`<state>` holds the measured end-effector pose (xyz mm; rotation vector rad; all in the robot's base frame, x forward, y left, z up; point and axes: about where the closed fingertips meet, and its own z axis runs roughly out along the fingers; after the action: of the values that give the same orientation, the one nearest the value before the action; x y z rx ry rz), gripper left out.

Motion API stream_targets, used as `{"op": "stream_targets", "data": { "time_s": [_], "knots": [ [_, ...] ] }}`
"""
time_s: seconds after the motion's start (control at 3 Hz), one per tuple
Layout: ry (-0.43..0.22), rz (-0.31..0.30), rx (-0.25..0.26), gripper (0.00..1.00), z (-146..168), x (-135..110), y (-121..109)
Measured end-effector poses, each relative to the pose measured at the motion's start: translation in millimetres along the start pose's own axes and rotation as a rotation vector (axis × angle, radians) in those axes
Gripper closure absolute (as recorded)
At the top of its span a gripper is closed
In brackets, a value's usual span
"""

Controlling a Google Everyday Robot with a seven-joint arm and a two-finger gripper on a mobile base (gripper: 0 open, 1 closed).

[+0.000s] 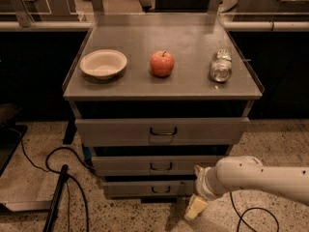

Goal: Open middle drawer

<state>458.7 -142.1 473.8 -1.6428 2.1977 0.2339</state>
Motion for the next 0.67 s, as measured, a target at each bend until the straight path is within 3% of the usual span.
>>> {"op": "stream_targets", "data": {
  "time_s": [0.67],
  "knots": [
    [-0.011, 0.016, 0.067, 0.00, 13, -8, -23]
  ]
}}
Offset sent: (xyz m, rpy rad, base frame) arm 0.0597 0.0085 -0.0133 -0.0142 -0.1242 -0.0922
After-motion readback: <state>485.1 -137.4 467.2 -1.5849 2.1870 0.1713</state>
